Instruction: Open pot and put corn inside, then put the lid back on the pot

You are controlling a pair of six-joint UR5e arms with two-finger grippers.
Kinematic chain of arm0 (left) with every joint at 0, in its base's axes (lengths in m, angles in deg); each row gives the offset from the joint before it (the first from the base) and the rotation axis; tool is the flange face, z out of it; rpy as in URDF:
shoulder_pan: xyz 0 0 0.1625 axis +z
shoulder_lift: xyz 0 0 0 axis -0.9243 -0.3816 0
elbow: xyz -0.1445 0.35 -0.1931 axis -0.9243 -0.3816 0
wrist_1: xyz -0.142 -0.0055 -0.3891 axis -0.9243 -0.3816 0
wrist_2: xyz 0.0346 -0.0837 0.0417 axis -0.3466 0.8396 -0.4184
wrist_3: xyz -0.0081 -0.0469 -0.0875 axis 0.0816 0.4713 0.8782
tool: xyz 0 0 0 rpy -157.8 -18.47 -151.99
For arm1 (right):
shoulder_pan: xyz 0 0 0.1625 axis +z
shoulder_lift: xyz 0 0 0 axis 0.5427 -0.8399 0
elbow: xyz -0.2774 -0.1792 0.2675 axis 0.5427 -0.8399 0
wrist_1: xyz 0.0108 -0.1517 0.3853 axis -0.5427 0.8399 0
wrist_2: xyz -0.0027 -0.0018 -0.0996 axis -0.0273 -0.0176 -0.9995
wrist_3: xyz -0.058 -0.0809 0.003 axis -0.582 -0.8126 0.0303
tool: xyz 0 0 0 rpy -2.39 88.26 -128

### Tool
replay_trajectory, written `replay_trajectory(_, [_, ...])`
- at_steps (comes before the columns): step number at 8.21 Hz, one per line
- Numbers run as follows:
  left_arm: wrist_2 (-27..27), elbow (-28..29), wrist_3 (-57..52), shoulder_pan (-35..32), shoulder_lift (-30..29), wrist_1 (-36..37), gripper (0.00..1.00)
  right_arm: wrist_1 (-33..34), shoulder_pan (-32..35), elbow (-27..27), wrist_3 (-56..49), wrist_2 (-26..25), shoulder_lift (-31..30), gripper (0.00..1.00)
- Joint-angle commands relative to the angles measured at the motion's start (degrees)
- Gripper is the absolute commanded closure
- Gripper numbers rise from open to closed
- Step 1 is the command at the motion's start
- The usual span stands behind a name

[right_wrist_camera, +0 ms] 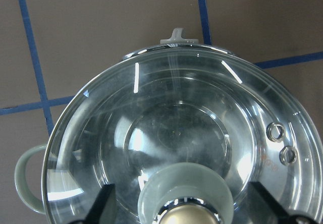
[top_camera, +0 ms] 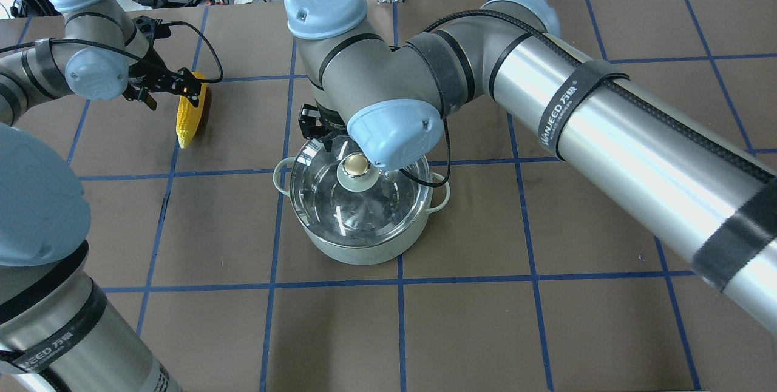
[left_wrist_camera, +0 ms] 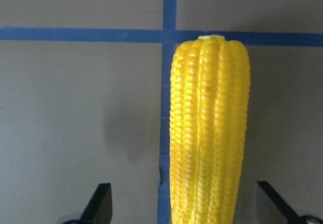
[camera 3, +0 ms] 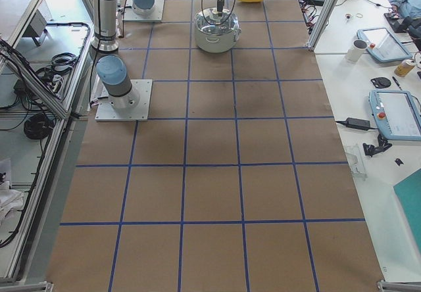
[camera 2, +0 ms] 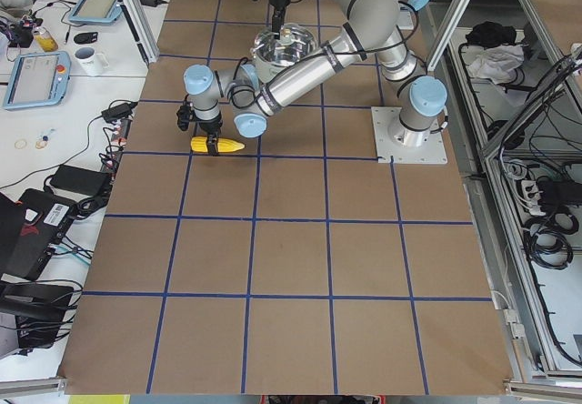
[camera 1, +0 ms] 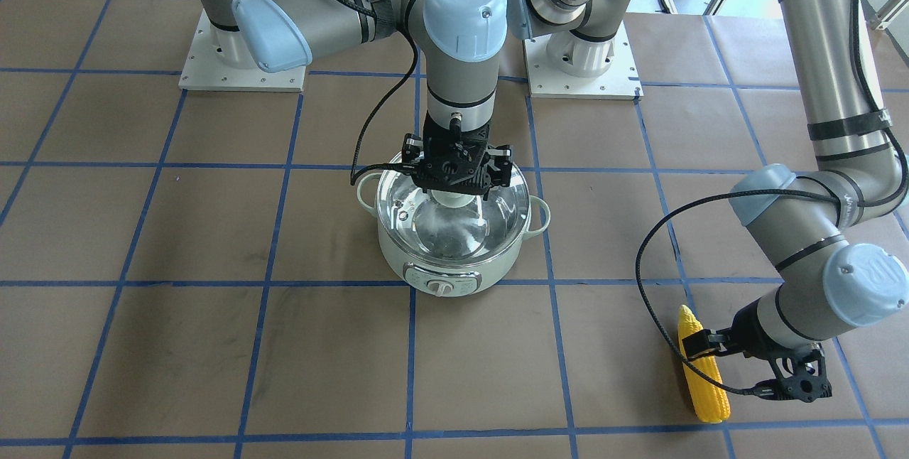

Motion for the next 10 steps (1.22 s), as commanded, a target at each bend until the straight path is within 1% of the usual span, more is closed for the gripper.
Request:
replay_trajectory(1, [0.5, -0.2, 1.3, 0.1, -1.4, 1.7, 0.0, -0.2, 0.3, 2.2, 0.0, 0.2, 0.1, 0.12])
replay_trajectory(2, [0.5, -0.2, 2.7, 0.1, -1.4, 1.7, 0.0, -0.4, 0.3, 2.4, 0.3, 0.2, 0.0, 0.12])
replay_trajectory(3, [0.7, -0.2, 4.5, 0.1, -1.4, 1.7, 0.0, -0.5, 0.3, 2.4, 0.4, 0.3, 0.0, 0.18])
replay_trajectory(5, [0.7, -0.2, 5.5, 0.1, -2.1, 1.8, 0.0, -0.8, 0.2, 2.3, 0.5, 0.3, -0.1, 0.31])
replay_trajectory(6, [0.9, 0.0, 5.8, 0.1, -2.1, 1.8, 0.05, -0.8, 0.3, 2.3, 0.5, 0.3, -0.2, 0.4])
replay_trajectory(7, [0.9, 0.1, 5.9, 0.1, -2.1, 1.8, 0.3, -0.8, 0.2, 2.1, 0.5, 0.3, -0.2, 0.48])
replay_trajectory(8, [0.9, 0.1, 5.9, 0.1, -2.1, 1.7, 0.75, -0.8, 0.2, 1.8, 0.5, 0.3, -0.3, 0.53])
replay_trajectory(9, [0.6, 0.2, 5.8, 0.1, -1.8, 1.7, 1.0, -0.9, 0.2, 1.7, 0.5, 0.3, -0.2, 0.58])
replay_trajectory(10, [0.2, 0.2, 5.7, 0.1, -1.3, 1.2, 1.0, -0.9, 0.3, 1.6, 0.4, 0.3, -0.2, 0.6])
